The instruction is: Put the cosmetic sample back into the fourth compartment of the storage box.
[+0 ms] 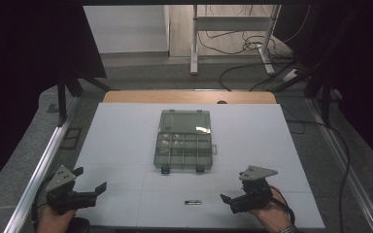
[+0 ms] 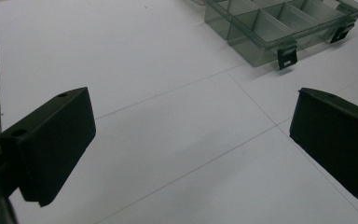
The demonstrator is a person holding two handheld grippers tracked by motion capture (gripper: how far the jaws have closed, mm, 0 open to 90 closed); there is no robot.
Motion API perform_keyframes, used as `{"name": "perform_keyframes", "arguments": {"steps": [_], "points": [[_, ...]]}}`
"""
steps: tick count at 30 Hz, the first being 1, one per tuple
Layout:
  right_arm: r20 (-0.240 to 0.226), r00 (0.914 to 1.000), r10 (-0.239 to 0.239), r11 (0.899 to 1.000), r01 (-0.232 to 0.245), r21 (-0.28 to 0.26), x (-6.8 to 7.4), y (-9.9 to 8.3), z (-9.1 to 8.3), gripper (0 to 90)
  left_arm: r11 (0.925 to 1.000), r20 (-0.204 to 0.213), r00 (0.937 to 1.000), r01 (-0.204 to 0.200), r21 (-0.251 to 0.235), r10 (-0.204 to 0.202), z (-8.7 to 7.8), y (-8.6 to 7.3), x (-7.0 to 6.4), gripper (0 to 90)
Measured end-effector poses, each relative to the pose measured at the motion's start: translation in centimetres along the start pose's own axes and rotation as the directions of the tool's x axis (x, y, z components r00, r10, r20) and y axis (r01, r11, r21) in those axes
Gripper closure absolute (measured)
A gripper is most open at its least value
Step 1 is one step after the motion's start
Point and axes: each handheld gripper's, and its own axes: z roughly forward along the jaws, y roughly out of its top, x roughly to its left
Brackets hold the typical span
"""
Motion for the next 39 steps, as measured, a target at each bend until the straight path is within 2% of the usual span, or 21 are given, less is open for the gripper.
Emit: {"name": "perform_keyframes", "arguments": {"steps": [4, 9, 13, 20, 26, 32, 39], "points": [[-0.004, 1.0000, -0.003, 1.000, 0.003, 0.014, 0.3, 0.3, 0.6, 0.0, 1.0000, 0.001, 1.0000, -0.001, 0.001, 0.001, 0.0, 0.0, 0.0, 0.5], [-0.008, 0.9996, 0.028, 0.999, -0.028, 0.025, 0.6, 0.7, 1.3, 0.0, 1.0000, 0.001, 1.0000, -0.002, 0.002, 0.002, 0.0, 0.0, 0.0, 0.6], [-0.019, 0.9993, 0.034, 0.999, -0.033, 0.036, 0.8, 1.1, 1.7, 0.0, 1.0000, 0.001, 1.0000, -0.004, 0.001, 0.004, 0.0, 0.0, 0.0, 0.6], [-0.023, 0.9995, 0.020, 0.998, -0.018, 0.060, 1.2, 1.5, 2.3, 0.0, 1.0000, 0.003, 1.0000, 0.002, -0.001, -0.002, 0.0, 0.0, 0.0, 0.6], [-0.028, 0.9995, -0.013, 0.995, 0.015, 0.096, 1.7, 1.7, 3.1, 0.0, 1.0000, 0.004, 1.0000, 0.000, 0.001, 0.000, 0.0, 0.0, 0.0, 0.7], [-0.038, 0.9984, -0.042, 0.991, 0.046, 0.122, 2.3, 2.0, 4.1, 5.2, 1.0000, 0.004, 1.0000, -0.003, 0.002, 0.003, 0.0, 0.0, 0.0, 0.8], [-0.089, 0.9943, -0.059, 0.983, 0.073, 0.167, 3.0, 2.3, 5.2, 17.4, 1.0000, 0.009, 1.0000, 0.002, 0.002, -0.002, 0.0, 0.0, 0.1, 0.8]]}}
